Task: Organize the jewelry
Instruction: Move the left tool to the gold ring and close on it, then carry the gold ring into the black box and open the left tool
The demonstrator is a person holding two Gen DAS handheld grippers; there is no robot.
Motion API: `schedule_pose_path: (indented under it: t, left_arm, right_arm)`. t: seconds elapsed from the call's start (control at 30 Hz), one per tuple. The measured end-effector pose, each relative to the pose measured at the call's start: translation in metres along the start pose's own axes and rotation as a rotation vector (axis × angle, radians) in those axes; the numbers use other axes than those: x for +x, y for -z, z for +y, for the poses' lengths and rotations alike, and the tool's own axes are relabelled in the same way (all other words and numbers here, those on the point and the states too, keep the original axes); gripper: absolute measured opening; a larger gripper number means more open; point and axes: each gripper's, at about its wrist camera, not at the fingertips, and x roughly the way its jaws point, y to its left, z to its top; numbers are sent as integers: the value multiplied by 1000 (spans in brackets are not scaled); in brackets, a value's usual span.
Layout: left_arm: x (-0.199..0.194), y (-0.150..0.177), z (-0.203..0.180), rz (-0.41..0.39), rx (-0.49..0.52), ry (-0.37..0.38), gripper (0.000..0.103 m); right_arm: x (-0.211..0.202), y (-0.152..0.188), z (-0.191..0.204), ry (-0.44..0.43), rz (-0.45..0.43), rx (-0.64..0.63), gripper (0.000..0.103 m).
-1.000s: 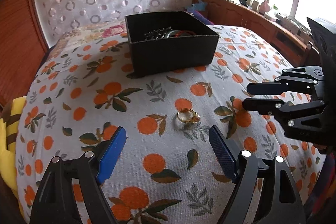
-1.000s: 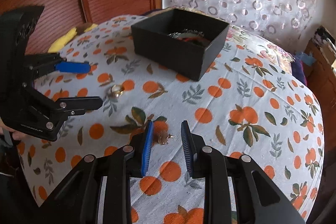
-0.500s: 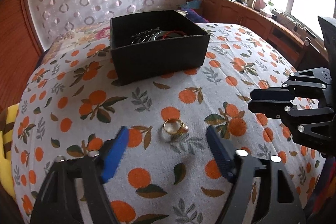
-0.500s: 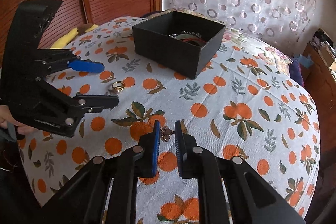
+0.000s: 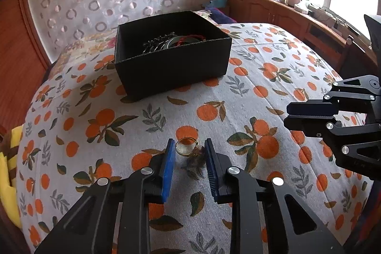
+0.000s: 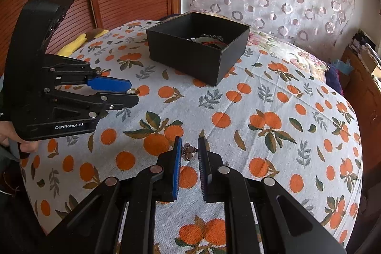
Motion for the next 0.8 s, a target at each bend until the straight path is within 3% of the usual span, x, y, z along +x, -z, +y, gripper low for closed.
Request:
schedule_pose_path:
  t: [0.37,0.8]
  left_arm:
    - [-17,-8,5,-56,-25,-5,23]
    - [-33,-54,24,-148,-55,-4,24]
  right_arm:
    - [-11,-13,-4,4,-39,7,15]
    - [-11,-73,-27,-22,-159,36,15]
